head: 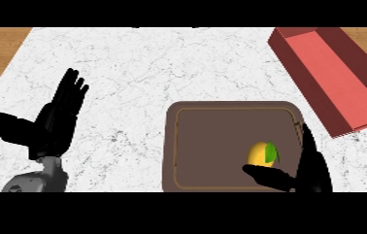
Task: Pick the lemon from the tray and place it in the cardboard box
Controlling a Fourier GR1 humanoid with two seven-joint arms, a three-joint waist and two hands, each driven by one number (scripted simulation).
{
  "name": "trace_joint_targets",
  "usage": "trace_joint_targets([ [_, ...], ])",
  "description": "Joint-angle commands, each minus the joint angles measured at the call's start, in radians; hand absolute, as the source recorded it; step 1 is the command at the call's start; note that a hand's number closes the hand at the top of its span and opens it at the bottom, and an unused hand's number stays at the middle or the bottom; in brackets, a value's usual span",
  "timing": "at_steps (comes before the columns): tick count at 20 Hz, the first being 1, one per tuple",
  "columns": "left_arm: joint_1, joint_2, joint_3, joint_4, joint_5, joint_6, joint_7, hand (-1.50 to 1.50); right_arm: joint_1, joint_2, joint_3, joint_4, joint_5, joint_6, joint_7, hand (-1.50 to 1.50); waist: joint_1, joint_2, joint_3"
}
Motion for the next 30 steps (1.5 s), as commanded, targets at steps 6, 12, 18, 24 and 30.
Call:
trace_joint_targets([
  [6,-0.029,-0.009,0.031,0.012,-0.005,-0.03,0.026,0.0,-0.02,0.002,-0.005,0.098,-0.019,-0.065,0.013,-1.5,-0.001,0.0,0.0],
  [12,-0.019,-0.075,-0.024,0.003,-0.089,0.027,0.009,0.0,-0.039,0.002,0.009,0.155,-0.003,-0.099,-0.007,-1.5,-0.001,0.0,0.0],
  [18,0.007,-0.052,0.018,-0.04,-0.061,-0.005,0.028,0.0,-0.037,-0.005,0.083,0.109,0.102,-0.019,0.028,1.5,0.001,-0.001,0.0],
  [24,-0.017,-0.051,0.038,0.001,-0.065,-0.021,0.023,0.0,-0.029,-0.027,0.045,0.128,0.158,-0.039,-0.023,1.5,-0.001,0.0,0.0],
  [30,-0.045,-0.043,0.036,0.031,-0.037,-0.063,0.01,0.0,-0.22,-0.087,0.223,0.235,0.222,0.13,-0.181,1.5,0.046,0.006,-0.002],
])
